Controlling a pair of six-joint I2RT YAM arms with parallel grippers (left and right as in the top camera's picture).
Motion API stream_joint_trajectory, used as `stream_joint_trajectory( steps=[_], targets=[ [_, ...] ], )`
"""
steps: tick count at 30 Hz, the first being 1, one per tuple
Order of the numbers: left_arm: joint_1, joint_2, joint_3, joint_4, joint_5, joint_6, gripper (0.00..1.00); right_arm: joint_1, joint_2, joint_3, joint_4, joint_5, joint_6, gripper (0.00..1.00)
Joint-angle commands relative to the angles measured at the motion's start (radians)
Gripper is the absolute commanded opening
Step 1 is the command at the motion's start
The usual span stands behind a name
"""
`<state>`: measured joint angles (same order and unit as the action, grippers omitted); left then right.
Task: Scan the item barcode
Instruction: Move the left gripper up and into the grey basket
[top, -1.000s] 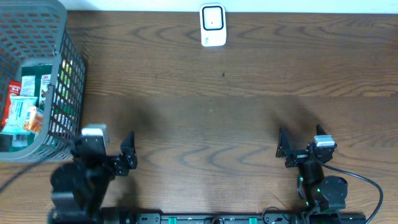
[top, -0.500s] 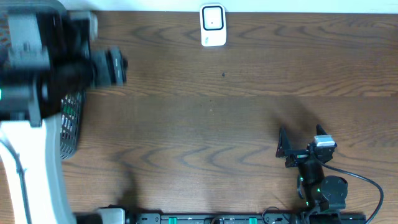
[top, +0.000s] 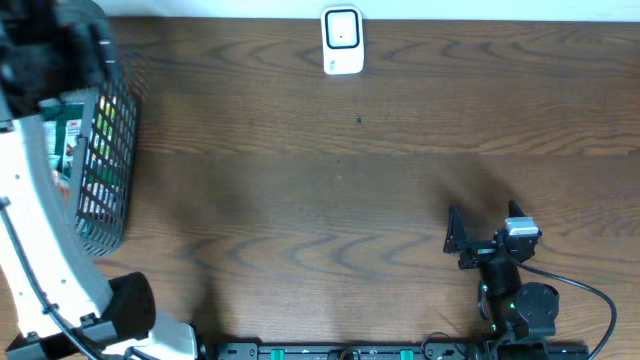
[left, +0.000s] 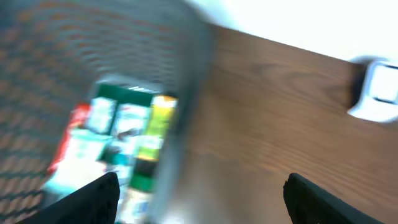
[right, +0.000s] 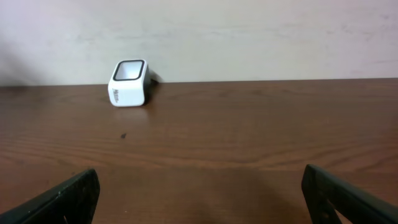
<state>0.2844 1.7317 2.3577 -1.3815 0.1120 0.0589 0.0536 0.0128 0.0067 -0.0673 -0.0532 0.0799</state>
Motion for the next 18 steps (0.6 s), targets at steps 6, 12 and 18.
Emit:
stream_joint_trajectory(
  steps=[6, 12, 18],
  targets=[
    [0.193, 0.035, -0.035, 0.0, -0.049, 0.022, 0.86, 0.006, -0.003, -0.001, -0.004, -0.004, 0.013, 0.99],
    [0.232, 0.114, -0.037, -0.005, -0.045, 0.019, 0.86, 0.006, -0.003, -0.001, -0.004, -0.004, 0.013, 0.99],
    [0.233, 0.233, -0.038, 0.005, -0.046, 0.022, 0.86, 0.006, -0.003, -0.001, -0.004, -0.004, 0.013, 0.99]
  ],
)
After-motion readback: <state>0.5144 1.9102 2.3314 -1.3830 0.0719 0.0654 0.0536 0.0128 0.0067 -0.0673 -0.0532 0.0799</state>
